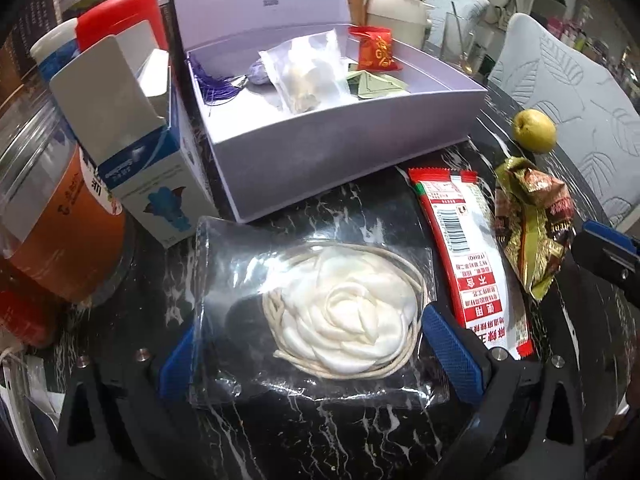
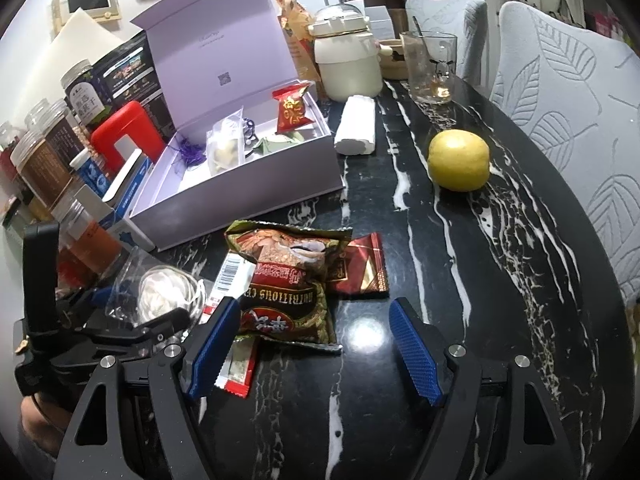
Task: Organize soft objects
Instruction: 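Grasp the bagged white flower item with the left tool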
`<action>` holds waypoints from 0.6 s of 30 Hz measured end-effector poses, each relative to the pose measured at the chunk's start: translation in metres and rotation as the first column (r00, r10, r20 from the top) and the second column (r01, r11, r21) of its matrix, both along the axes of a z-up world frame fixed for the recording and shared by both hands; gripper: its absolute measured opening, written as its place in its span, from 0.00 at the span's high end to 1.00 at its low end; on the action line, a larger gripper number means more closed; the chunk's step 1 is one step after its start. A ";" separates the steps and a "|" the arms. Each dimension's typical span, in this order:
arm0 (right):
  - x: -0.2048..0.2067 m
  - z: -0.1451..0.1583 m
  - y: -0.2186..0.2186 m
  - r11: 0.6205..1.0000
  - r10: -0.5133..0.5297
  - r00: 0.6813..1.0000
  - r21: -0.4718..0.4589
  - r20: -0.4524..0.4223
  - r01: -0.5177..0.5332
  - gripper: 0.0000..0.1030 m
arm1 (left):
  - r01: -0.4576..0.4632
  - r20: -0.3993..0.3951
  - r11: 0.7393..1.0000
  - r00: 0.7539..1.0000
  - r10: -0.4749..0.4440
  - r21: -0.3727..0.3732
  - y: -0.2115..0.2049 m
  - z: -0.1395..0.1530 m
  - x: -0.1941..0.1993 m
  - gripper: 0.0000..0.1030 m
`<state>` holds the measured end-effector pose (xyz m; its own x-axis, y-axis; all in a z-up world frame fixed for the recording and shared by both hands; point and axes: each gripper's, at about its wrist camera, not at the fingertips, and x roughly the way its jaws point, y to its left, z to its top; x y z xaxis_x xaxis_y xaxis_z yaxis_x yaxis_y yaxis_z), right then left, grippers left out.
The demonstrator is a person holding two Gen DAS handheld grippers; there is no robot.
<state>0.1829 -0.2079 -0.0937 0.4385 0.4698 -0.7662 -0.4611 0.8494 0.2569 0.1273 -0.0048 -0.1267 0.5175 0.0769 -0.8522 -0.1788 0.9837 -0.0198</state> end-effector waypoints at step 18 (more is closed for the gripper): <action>0.004 -0.001 0.003 0.999 0.003 1.000 0.045 -0.019 -0.002 0.25 | 0.021 0.094 0.999 0.995 -0.018 -0.028 -0.008 0.009 -0.009 0.43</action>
